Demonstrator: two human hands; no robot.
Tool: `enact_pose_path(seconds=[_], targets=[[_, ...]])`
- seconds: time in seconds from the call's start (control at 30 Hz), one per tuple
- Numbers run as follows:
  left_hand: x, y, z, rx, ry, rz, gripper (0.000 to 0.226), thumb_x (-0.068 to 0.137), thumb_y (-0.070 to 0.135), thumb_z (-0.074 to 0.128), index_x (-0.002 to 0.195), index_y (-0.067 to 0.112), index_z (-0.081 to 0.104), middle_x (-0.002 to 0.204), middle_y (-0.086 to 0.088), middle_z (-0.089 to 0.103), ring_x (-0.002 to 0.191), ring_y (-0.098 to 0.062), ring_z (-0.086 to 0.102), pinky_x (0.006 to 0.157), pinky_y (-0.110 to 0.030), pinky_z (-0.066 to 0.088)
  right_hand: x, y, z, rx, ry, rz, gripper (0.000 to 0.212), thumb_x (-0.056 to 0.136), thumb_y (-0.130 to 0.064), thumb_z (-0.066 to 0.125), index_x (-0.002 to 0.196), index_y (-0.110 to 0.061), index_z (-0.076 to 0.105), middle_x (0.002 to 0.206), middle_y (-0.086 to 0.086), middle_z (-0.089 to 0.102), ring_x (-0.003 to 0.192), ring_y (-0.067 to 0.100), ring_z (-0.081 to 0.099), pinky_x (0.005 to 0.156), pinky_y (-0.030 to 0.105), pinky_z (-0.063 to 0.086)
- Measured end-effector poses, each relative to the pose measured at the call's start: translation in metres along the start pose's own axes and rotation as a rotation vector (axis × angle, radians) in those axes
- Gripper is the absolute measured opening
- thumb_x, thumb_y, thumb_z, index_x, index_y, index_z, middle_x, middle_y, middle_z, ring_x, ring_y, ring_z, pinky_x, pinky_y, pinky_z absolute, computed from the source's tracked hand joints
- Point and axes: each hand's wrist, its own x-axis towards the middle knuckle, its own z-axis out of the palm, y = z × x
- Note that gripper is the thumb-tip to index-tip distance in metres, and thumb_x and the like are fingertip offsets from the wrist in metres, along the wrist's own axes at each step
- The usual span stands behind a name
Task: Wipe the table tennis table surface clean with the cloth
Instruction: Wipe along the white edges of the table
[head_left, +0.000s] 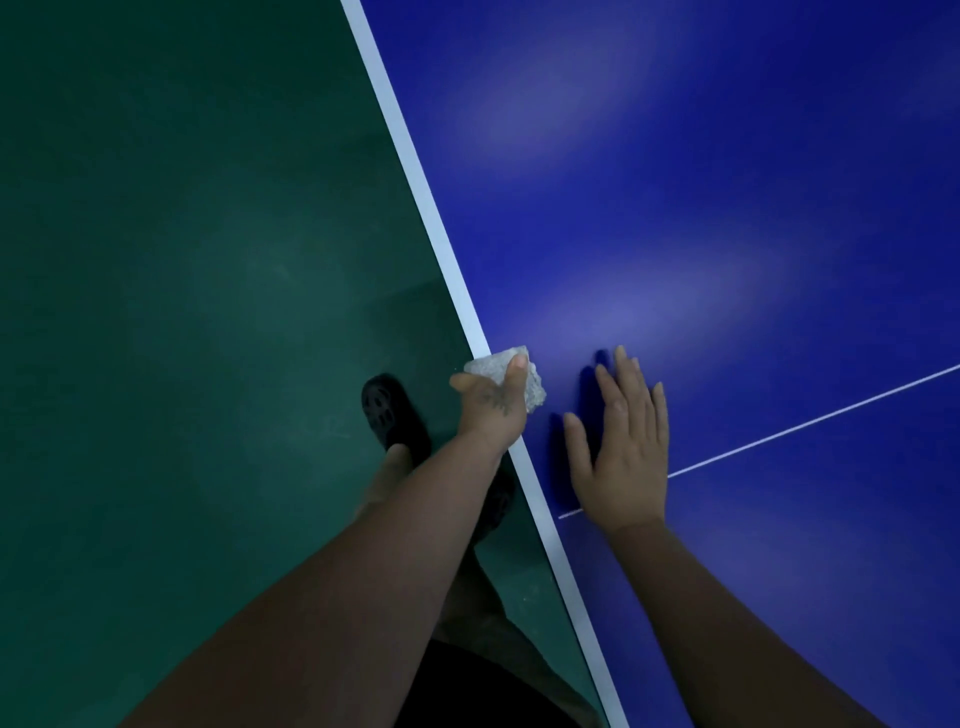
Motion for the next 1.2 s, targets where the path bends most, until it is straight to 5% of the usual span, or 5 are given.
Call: enact_pose_path(seconds=[0.4,0.8,1.2], targets=[[0.077,0.14,-0.061,0.03,0.049,-0.012,0.082,0.104,0.063,0.05,0.149,0.002,0.019,0.132,-0.011,0.051,0.114,-0.024,0.05,0.099,-0.034,0.039,0.18,-0.072,0.064,-0.148,-0.064,-0.056,0.057,0.115,-0.034,0.033,0.164,-0.006,0.033,0.177,0.006,0.02,0.165,0.024,0.014,0.133,0.051,0.014],[0.135,0.233,-0.109,-0.005,0.034,0.038,0.082,0.106,0.061,0.049,0.153,0.002,0.016,0.153,-0.016,0.045,0.12,-0.02,0.044,0.1,-0.031,0.035,0.185,-0.073,0.069,-0.17,-0.026,-0.048,0.058,0.11,-0.028,0.048,0.161,-0.002,0.04,0.174,0.01,0.03,0.164,0.028,0.02,0.132,0.055,0.019],[0.171,0.265,-0.122,-0.06,0.113,0.091,0.084,0.104,0.062,0.052,0.152,0.001,0.019,0.128,-0.008,0.047,0.112,-0.02,0.048,0.097,-0.029,0.037,0.188,-0.076,0.072,-0.199,-0.036,-0.041,0.059,0.108,-0.028,0.048,0.161,-0.002,0.041,0.174,0.011,0.03,0.164,0.029,0.02,0.132,0.055,0.018]])
